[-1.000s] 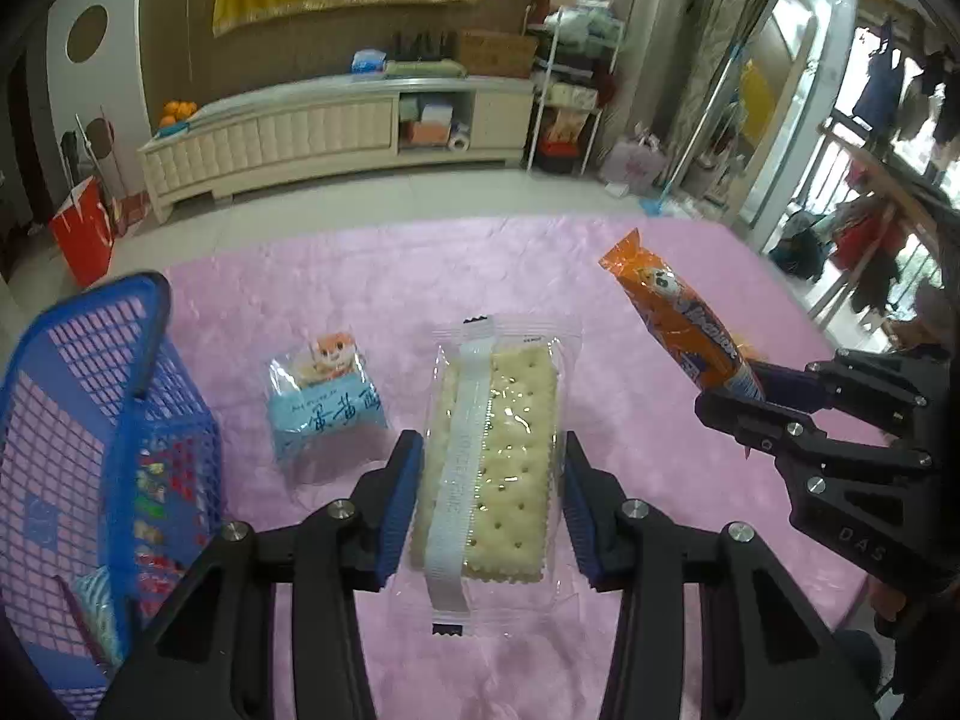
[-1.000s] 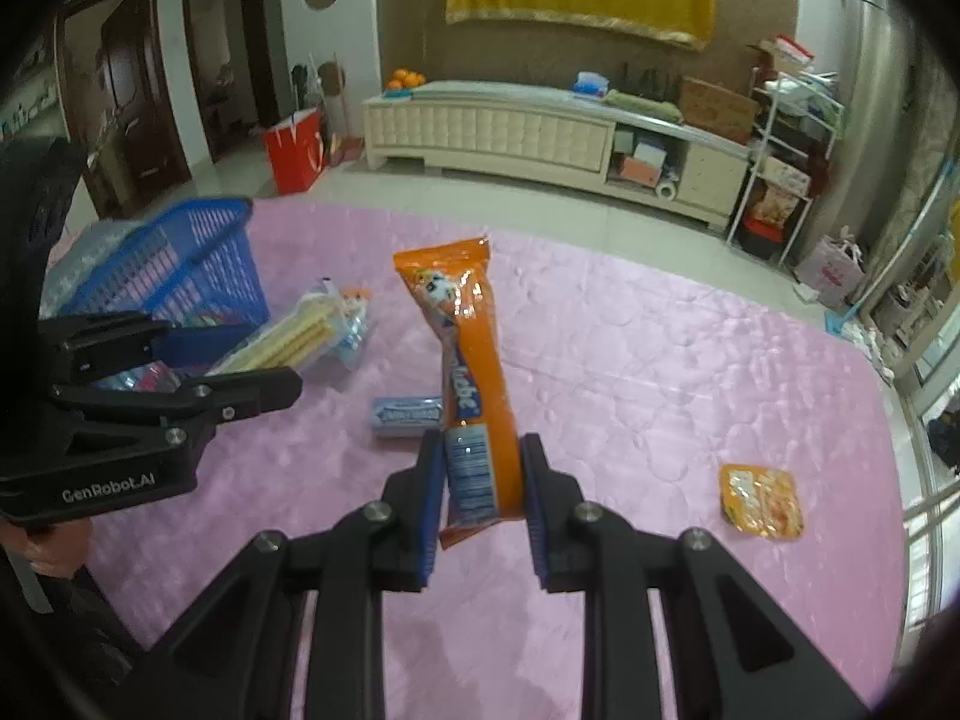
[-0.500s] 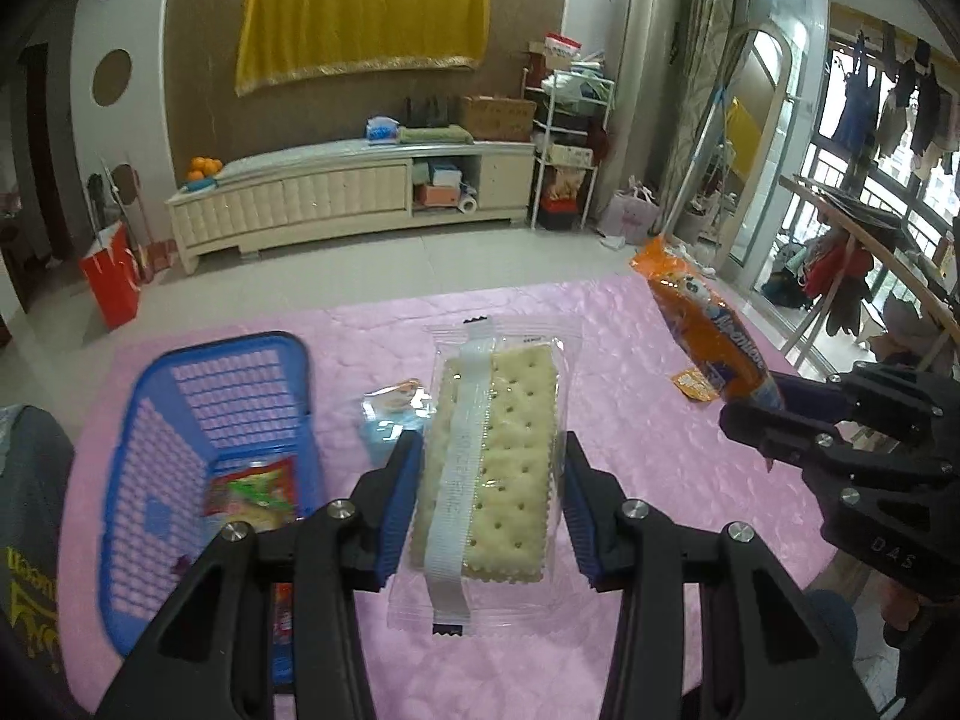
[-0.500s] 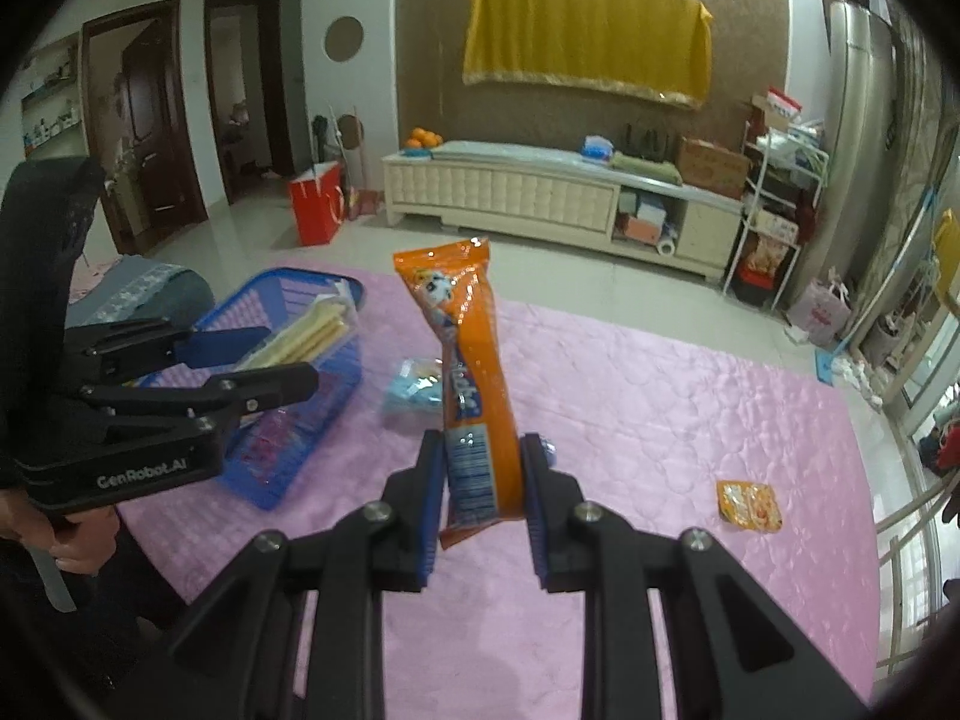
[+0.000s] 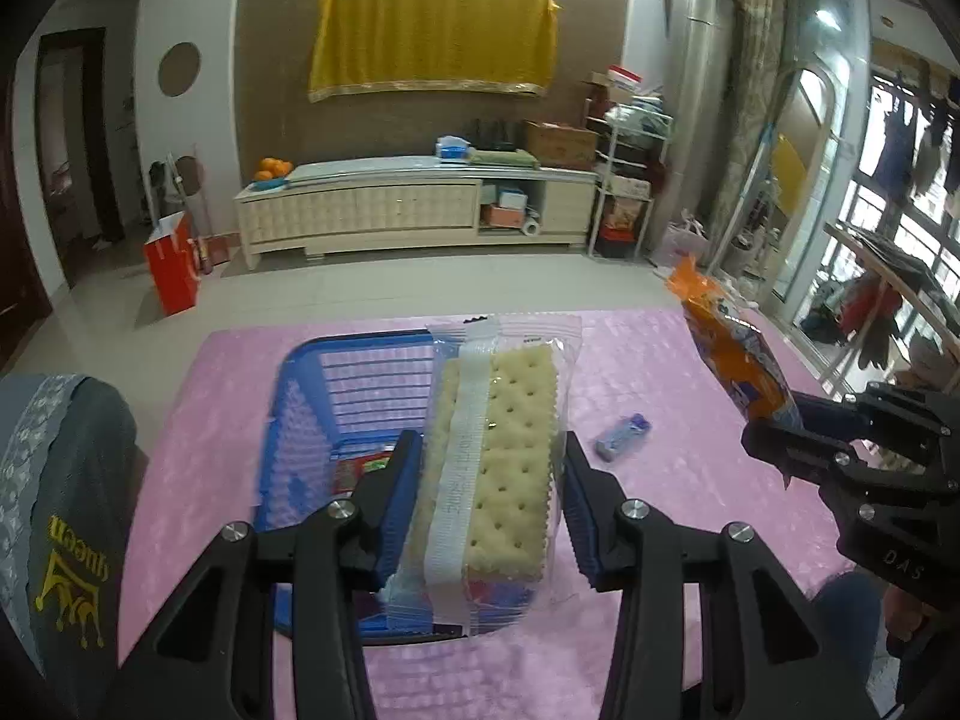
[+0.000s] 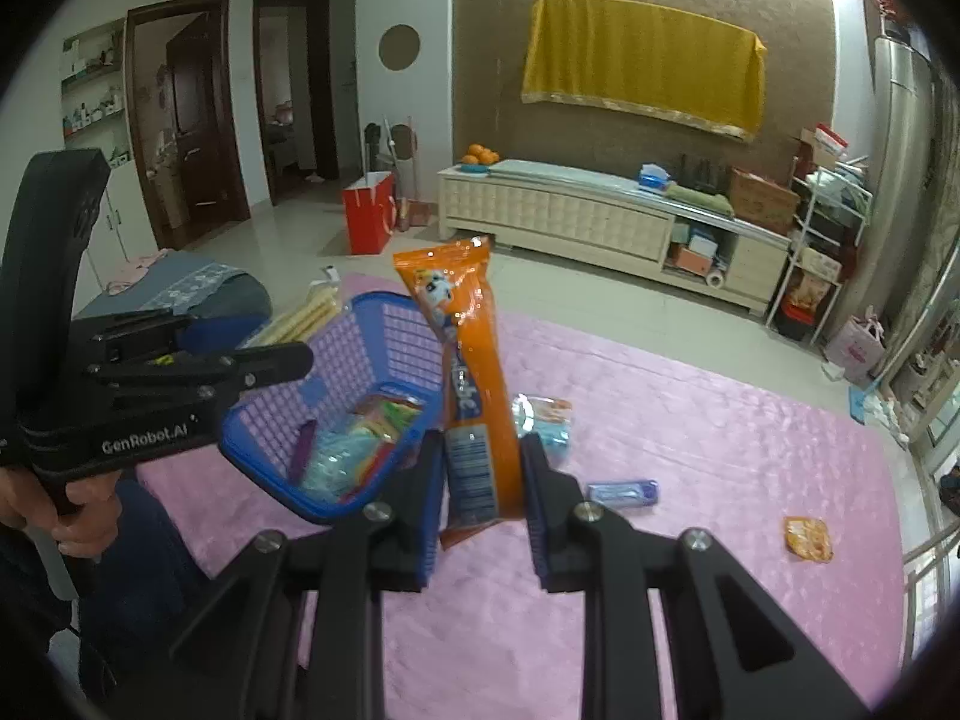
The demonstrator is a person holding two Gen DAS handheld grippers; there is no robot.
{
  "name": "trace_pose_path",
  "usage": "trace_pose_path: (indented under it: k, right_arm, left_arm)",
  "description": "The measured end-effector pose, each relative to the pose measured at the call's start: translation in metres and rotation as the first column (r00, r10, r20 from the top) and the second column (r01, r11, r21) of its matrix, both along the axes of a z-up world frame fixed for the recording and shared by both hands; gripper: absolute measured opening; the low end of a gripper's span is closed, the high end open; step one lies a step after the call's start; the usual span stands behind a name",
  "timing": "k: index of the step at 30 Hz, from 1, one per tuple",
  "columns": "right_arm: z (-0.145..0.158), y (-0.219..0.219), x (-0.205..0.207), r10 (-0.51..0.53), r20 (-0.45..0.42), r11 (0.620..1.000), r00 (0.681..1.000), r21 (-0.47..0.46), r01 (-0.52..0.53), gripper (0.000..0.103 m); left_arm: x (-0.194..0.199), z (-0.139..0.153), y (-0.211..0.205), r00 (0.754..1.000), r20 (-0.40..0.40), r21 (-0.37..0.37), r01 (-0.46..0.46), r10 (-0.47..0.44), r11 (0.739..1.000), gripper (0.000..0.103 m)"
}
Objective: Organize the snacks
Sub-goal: 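Carry the cracker sleeve and orange snack over the blue basket with both grippers, then open both grippers to drop the snacks into the basket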
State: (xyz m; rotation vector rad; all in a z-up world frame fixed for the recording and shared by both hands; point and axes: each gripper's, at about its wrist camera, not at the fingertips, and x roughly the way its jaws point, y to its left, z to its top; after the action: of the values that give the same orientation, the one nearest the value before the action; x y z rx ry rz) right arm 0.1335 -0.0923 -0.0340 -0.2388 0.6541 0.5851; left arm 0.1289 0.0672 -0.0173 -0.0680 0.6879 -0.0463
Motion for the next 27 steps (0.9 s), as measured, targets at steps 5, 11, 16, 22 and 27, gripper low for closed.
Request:
trace_pose_path:
  k: [5,11,16,22,27]
  right_arm:
    - [-0.005,0.025,0.0,0.024,-0.017,1.0,1.0,-0.003,-0.024,0.029]
    - [-0.015,0.055,0.004,0.051,-0.052,0.998,0.997,-0.023,-0.052,0.029]
    - [-0.026,0.07,0.014,0.041,-0.088,0.998,0.995,-0.04,-0.045,0.029]
    - [-0.045,0.086,0.024,0.054,-0.137,0.996,0.989,-0.06,-0.063,0.029]
    - [-0.058,0.096,0.038,0.03,-0.163,0.996,0.986,-0.083,-0.044,0.029]
  left_arm:
    - [-0.01,0.003,0.029,0.999,0.005,-0.001,-0.045,0.045,0.999,0.042]
    - [-0.013,-0.004,0.056,0.996,-0.011,-0.024,-0.087,0.087,0.996,0.042]
    - [-0.008,-0.019,0.071,0.994,-0.049,-0.036,-0.104,0.102,0.994,0.042]
    - [0.001,-0.039,0.088,0.99,-0.1,-0.067,-0.111,0.104,0.991,0.042]
    - [0.012,-0.055,0.095,0.984,-0.144,-0.085,-0.118,0.105,0.989,0.042]
